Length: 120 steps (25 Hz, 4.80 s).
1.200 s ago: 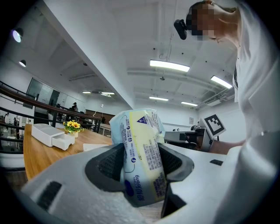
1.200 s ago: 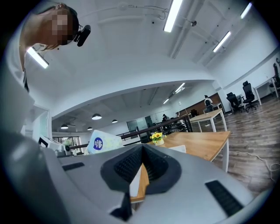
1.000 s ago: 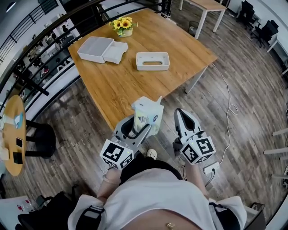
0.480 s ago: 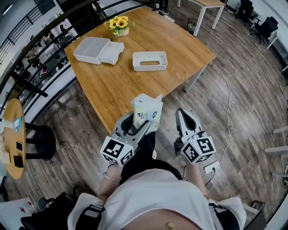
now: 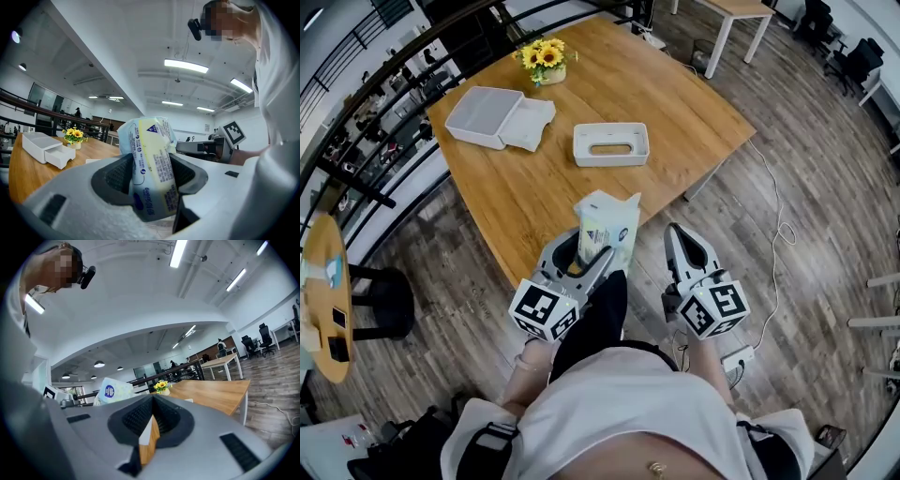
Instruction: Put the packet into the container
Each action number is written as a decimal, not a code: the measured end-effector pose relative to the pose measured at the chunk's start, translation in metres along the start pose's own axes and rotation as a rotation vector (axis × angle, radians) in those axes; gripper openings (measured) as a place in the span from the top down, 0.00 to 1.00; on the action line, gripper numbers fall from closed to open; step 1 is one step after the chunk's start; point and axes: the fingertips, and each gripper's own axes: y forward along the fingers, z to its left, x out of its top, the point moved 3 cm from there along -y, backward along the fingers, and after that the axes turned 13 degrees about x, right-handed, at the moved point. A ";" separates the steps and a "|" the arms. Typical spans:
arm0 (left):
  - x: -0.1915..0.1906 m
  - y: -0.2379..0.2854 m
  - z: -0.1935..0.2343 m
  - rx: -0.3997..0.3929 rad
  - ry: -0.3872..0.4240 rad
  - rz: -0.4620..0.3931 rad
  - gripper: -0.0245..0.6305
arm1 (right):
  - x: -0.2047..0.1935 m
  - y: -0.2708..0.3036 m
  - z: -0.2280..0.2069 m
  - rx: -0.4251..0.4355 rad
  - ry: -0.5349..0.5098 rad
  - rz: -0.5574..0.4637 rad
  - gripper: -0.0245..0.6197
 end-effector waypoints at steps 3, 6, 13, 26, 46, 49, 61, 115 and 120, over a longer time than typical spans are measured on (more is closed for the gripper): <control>0.004 0.023 0.011 0.009 -0.007 0.000 0.62 | 0.007 0.018 -0.018 0.009 0.002 0.011 0.95; 0.008 0.046 0.026 0.017 -0.006 0.006 0.62 | 0.011 0.038 -0.036 0.022 0.013 0.026 0.95; 0.023 0.107 0.068 0.013 0.025 0.020 0.62 | 0.026 0.086 -0.080 0.038 0.033 0.035 0.95; 0.030 0.211 0.131 -0.223 0.389 0.223 0.62 | 0.032 0.144 -0.151 -0.005 0.083 0.077 0.95; -0.042 0.280 0.159 -0.480 0.534 0.441 0.62 | 0.011 0.171 -0.186 -0.074 0.126 0.179 0.95; -0.048 0.283 0.161 -0.510 0.544 0.468 0.62 | 0.008 0.170 -0.187 -0.082 0.132 0.183 0.95; -0.058 0.294 0.160 -0.617 0.620 0.529 0.62 | -0.008 0.174 -0.195 -0.098 0.166 0.204 0.95; -0.103 0.300 0.148 -0.767 0.702 0.664 0.38 | -0.038 0.196 -0.213 -0.089 0.196 0.247 0.95; -0.070 0.294 0.159 -0.603 0.651 0.551 0.38 | -0.032 0.196 -0.208 -0.077 0.182 0.243 0.95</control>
